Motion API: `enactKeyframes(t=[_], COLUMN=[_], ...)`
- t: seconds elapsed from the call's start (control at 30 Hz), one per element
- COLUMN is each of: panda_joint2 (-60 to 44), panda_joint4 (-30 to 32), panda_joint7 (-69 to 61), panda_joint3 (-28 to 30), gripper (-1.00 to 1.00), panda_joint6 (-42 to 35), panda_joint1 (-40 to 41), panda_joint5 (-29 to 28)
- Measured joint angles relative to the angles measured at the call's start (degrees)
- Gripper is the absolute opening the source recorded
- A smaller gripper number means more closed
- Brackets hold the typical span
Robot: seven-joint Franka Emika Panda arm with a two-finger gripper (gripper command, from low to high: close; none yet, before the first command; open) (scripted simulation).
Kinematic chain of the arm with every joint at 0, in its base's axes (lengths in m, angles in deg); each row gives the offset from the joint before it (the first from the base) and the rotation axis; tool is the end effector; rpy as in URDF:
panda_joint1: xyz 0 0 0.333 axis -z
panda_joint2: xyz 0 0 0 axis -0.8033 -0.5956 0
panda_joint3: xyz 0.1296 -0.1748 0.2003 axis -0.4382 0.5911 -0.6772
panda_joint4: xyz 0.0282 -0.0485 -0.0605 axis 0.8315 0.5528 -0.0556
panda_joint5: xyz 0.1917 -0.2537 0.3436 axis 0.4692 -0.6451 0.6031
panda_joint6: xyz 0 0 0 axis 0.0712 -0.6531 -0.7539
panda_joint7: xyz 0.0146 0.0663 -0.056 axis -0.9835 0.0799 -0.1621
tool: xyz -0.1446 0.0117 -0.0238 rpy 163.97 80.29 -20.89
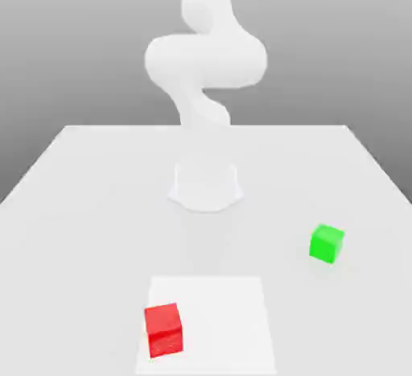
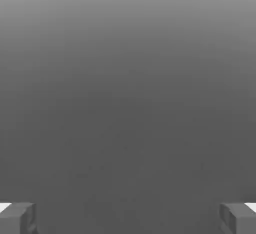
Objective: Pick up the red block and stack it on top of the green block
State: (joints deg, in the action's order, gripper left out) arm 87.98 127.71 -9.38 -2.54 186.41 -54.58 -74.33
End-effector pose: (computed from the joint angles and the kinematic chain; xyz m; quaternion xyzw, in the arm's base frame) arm 0.4975 -0.0073 0.6201 -0.8671 0.3509 -0.3236 0.1426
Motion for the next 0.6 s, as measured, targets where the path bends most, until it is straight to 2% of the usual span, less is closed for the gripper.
enactKeyframes(t=[0.3, 0.6], panda_joint2=[-19.1, -37.8], panda_joint4=[5.4, 10.6], panda_joint7=[-10.2, -19.9], panda_joint3=[5.8, 8.7], gripper=[0.00, 0.00], panda_joint6=[8.3, 16.4], panda_joint1=[-3.4, -3.7], panda_joint5=[2.7, 5.1])
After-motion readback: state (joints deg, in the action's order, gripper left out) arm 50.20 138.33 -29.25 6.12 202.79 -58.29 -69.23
